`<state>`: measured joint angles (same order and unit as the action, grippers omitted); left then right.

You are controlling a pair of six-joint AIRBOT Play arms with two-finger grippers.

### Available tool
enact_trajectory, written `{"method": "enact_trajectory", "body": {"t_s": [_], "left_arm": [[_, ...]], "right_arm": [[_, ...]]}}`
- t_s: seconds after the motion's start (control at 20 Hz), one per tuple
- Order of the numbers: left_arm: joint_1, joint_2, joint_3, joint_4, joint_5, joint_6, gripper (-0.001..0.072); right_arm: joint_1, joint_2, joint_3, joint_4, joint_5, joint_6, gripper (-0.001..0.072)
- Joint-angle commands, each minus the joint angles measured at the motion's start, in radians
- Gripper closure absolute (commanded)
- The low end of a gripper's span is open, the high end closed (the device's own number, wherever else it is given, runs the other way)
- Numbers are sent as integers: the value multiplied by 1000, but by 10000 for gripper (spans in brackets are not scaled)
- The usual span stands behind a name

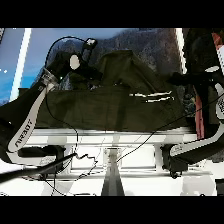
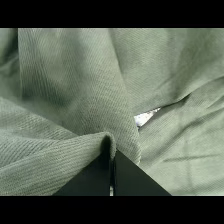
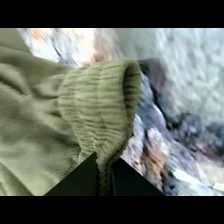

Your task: Fold the clothes and pants, and hang the long-sleeved shirts on hangers.

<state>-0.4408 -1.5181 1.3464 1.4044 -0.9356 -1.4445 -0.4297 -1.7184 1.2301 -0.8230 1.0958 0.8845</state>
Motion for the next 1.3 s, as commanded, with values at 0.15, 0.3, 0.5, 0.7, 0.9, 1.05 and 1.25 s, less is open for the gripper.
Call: {"method": "enact_trajectory", "body": {"t_s": [0.15,0.3,0.5,0.7,0.9,1.05,1.25], "left_arm": [[-7,55,2,-18,47,99,689],[-37,52,2,-226,42,100,689],[-147,27,2,-405,54,145,690],[-266,8,2,-439,65,150,657],[-225,10,2,-396,64,172,87],[-99,18,2,-328,40,166,88],[122,18,2,-327,-41,166,93]], "right_arm": [[5,168,21,-403,-166,235,681],[5,223,21,-562,-197,335,681],[5,233,19,-567,-189,336,680],[5,233,18,-568,-175,337,680],[5,233,18,-568,-163,336,681],[5,233,18,-568,-161,336,680],[5,233,18,-568,-161,336,680]]}}
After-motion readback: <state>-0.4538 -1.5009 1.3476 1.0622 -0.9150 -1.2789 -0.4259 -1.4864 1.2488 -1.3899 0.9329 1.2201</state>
